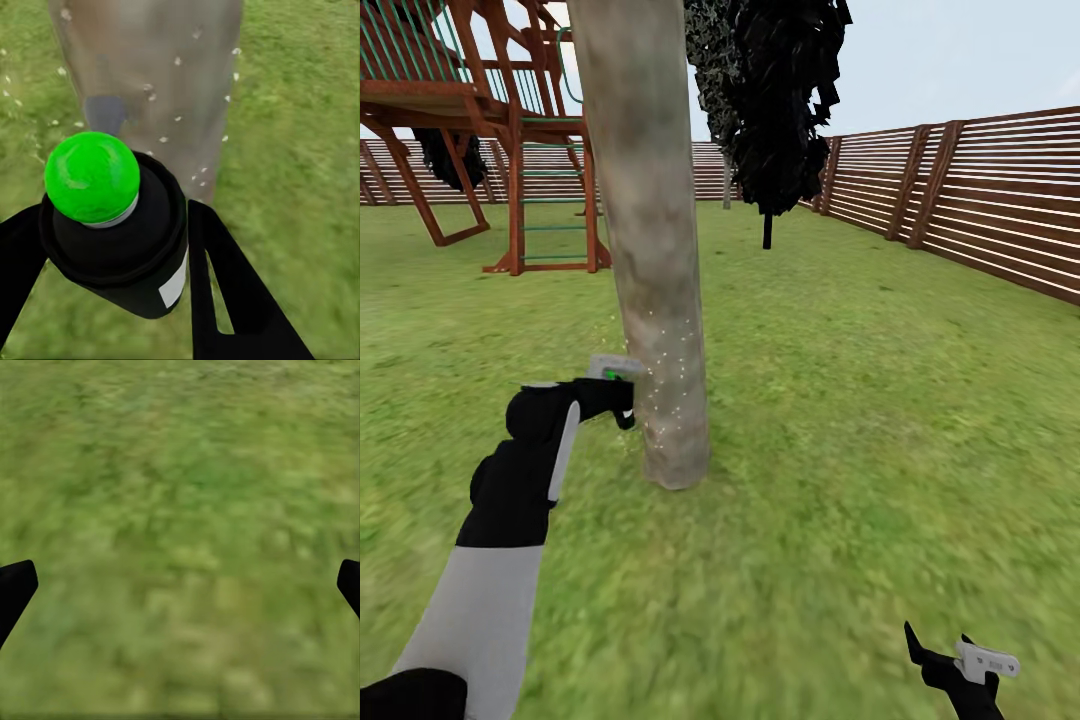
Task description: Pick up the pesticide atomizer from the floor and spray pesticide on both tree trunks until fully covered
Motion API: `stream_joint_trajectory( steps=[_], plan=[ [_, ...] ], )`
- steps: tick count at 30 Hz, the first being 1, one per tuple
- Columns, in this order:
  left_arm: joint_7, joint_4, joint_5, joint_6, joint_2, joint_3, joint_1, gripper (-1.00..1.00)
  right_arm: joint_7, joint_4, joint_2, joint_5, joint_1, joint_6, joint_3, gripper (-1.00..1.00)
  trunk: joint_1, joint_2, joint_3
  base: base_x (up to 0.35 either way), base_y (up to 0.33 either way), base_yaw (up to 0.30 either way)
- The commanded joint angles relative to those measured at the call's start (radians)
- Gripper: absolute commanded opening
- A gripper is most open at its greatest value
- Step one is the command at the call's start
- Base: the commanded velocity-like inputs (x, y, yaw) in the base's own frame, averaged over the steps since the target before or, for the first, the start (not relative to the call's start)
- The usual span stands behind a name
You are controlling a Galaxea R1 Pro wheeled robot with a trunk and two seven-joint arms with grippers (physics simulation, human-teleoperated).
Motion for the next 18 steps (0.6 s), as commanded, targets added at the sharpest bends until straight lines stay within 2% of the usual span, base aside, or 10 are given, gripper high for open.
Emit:
stream_joint_trajectory(
  steps=[1,3,6,7,8,12,15,17,18],
  plan=[
    [-0.001,0.000,0.010,0.003,0.018,0.004,-0.004,-1.00,0.000,0.000,0.000,0.000,0.000,0.000,0.000,1.00,0.000,0.000,0.000,0.000,0.000,0.000],
    [-0.003,0.000,0.015,0.006,0.044,0.006,-0.011,-1.00,0.000,0.000,0.000,-0.001,0.000,0.000,0.000,1.00,0.000,0.000,0.000,0.000,0.000,0.000],
    [-0.052,0.007,0.026,0.007,0.033,-0.007,-0.014,-1.00,0.000,0.000,0.000,-0.001,0.000,0.000,0.000,1.00,0.000,0.000,0.000,0.000,0.000,0.000],
    [-0.067,0.010,0.027,0.007,0.032,-0.021,-0.015,-1.00,0.000,0.000,0.000,-0.001,0.000,0.000,0.000,1.00,0.000,0.000,0.000,0.000,0.000,0.000],
    [-0.078,0.014,0.028,0.007,0.038,-0.054,-0.011,-1.00,0.000,0.000,0.000,-0.001,0.000,0.000,0.000,1.00,0.000,0.000,0.000,0.000,0.000,0.000],
    [-0.087,0.060,0.026,0.006,0.048,-0.082,0.001,-1.00,0.000,0.000,0.000,-0.001,0.000,0.000,0.000,1.00,0.000,0.000,0.000,0.000,0.000,0.000],
    [-0.094,0.127,0.028,0.005,0.098,-0.080,0.006,-1.00,0.000,0.000,0.000,-0.001,0.000,0.000,0.000,1.00,0.000,0.000,0.000,0.000,0.000,0.000],
    [-0.147,0.170,0.026,0.000,0.126,-0.075,0.004,-1.00,0.000,0.000,0.000,-0.001,0.000,0.000,0.000,1.00,0.000,0.000,0.000,0.000,0.000,0.000],
    [-0.191,0.198,0.026,-0.002,0.162,-0.074,-0.001,-1.00,0.000,0.000,0.000,-0.001,0.000,0.000,0.000,1.00,0.000,0.000,0.000,0.000,0.000,0.000]
  ],
)
